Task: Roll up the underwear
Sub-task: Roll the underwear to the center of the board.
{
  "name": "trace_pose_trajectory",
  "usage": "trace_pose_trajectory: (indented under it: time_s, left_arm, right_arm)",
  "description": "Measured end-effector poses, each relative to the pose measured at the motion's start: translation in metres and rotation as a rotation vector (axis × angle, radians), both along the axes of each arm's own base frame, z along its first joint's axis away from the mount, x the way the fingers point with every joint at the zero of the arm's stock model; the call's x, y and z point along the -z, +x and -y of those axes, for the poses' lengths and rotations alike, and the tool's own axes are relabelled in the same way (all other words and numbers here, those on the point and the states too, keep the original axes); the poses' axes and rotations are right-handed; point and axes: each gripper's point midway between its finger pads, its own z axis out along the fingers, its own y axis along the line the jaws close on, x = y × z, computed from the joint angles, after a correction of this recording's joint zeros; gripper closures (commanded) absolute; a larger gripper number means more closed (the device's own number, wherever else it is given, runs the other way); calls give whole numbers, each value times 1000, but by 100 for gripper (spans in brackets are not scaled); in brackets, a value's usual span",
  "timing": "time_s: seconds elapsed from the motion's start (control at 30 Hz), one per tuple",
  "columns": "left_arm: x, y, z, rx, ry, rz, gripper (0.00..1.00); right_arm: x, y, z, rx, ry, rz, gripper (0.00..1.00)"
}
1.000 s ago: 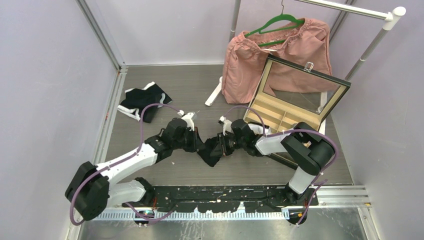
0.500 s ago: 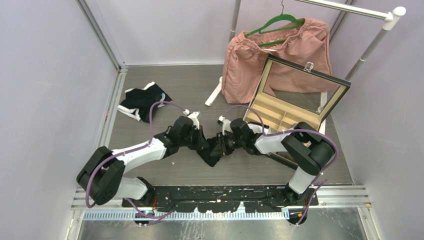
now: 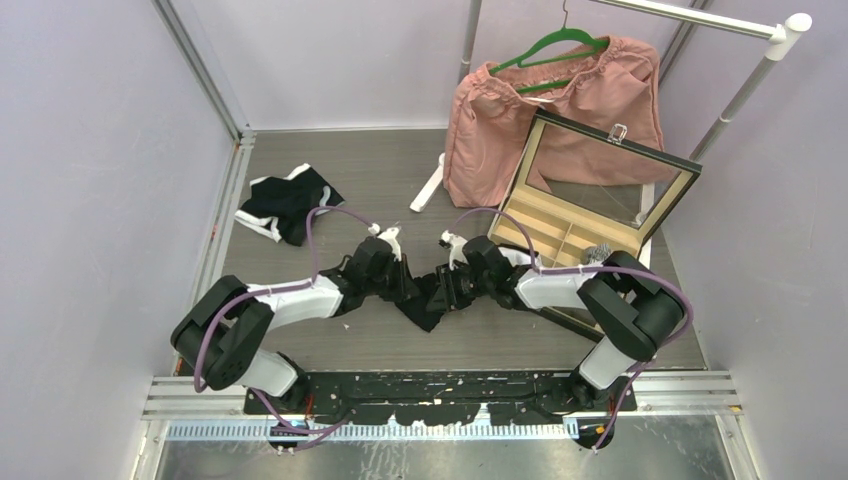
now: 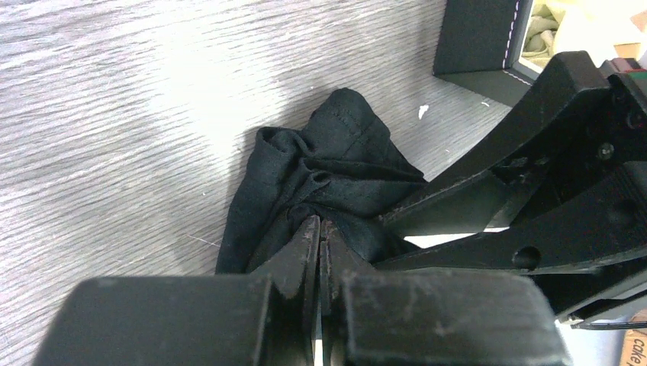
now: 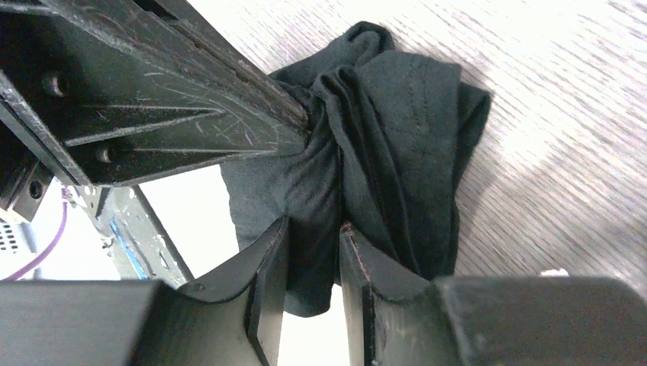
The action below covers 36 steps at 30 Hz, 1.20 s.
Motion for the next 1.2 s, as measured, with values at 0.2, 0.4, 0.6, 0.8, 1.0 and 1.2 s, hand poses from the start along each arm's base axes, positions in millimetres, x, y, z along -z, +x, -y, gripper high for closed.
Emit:
trace_pose_trajectory:
  time_s: [0.2, 0.4, 0.6, 0.8, 1.0, 1.2]
  left_arm:
    - [1, -2, -1, -12, -11, 5, 99]
    - [1, -10, -9, -36, -13, 10, 99]
    - [2, -18, -16, -71, -13, 19, 99]
    - [0, -22, -26, -114, 3, 23, 99]
    - [-5, -29, -45, -129, 94, 2, 99]
    - [-53, -19, -31, -66, 46, 86, 99]
  right_arm:
    - [0, 1, 8, 11, -40, 20, 64]
    - [1, 1, 10, 16, -53, 15, 69]
    - [4, 4, 6, 7, -84, -21, 71]
    - [4, 4, 3, -5, -109, -23, 69]
    - [4, 4, 4, -21, -140, -15, 66]
    - [4, 3, 3, -40, -161, -12, 64]
